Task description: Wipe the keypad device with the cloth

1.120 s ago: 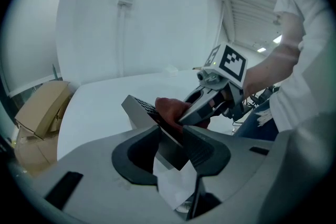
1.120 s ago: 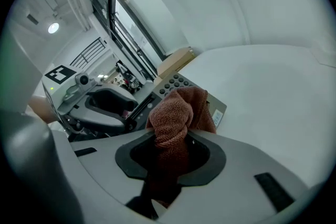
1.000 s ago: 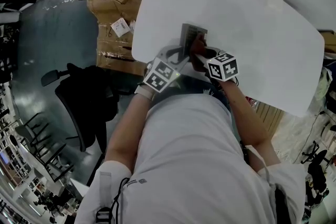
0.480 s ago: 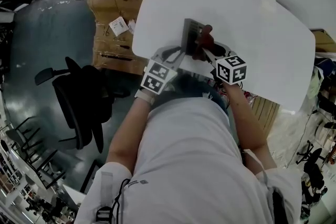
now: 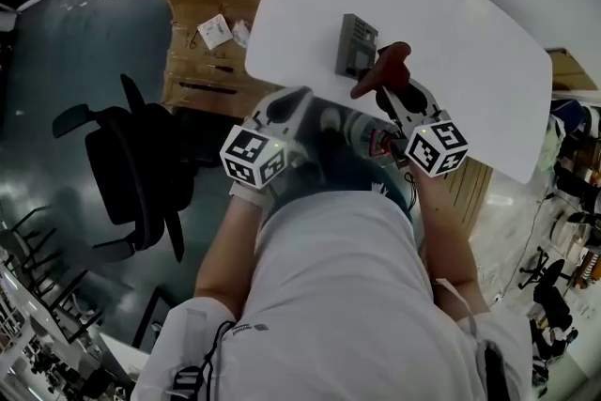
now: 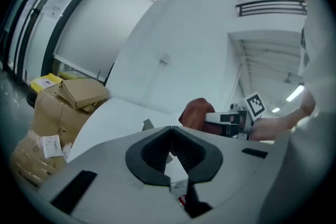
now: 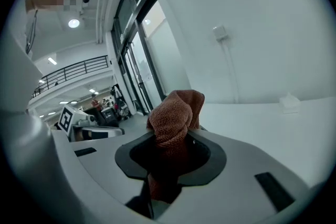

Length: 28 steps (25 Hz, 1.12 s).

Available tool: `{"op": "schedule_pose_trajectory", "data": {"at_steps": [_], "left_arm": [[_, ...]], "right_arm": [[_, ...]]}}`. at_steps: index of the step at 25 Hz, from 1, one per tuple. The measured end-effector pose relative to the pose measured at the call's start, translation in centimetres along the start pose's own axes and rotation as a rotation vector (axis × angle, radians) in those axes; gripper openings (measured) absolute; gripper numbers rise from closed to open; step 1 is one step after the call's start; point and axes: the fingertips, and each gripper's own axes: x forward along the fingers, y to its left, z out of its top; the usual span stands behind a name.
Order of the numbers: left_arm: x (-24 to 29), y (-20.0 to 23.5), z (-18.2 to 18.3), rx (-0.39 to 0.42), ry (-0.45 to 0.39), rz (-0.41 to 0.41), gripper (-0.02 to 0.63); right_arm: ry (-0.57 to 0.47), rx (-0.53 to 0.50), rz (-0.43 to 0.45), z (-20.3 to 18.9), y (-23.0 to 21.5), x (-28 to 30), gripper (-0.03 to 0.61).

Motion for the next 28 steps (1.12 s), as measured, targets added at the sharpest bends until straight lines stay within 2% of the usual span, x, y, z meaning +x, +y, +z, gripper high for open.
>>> {"op": "schedule_pose_trajectory", "data": {"at_steps": [4, 12, 17, 21, 28], "left_arm": [[-1.6, -0.7, 2.1, 0.011, -0.075, 0.005, 0.015], [-2.0, -4.4, 6.1, 0.167, -0.115, -0.005, 0.015], [-1.3, -6.3, 8.2, 0.222, -0.179, 0.001, 0.012], [-0.5, -7.9, 9.2, 0.249, -0.196, -0.019, 0.012], [0.7, -9.1, 9.0, 0.272, -0.171, -0.02, 0.012]], "right_arm": [[-0.037, -0.062, 0.019, 1.9, 2.4, -2.1, 0.1], [-0.09, -0.13, 0.079, 3.8, 4.9, -5.4, 0.1], [-0.111, -0.192, 0.094, 4.7, 4.6, -6.3, 0.1], [-0.139, -0.204, 0.099, 5.4, 4.1, -6.6, 0.1], [-0.159, -0.222, 0.112, 6.0, 4.0, -7.1, 0.1]]}}
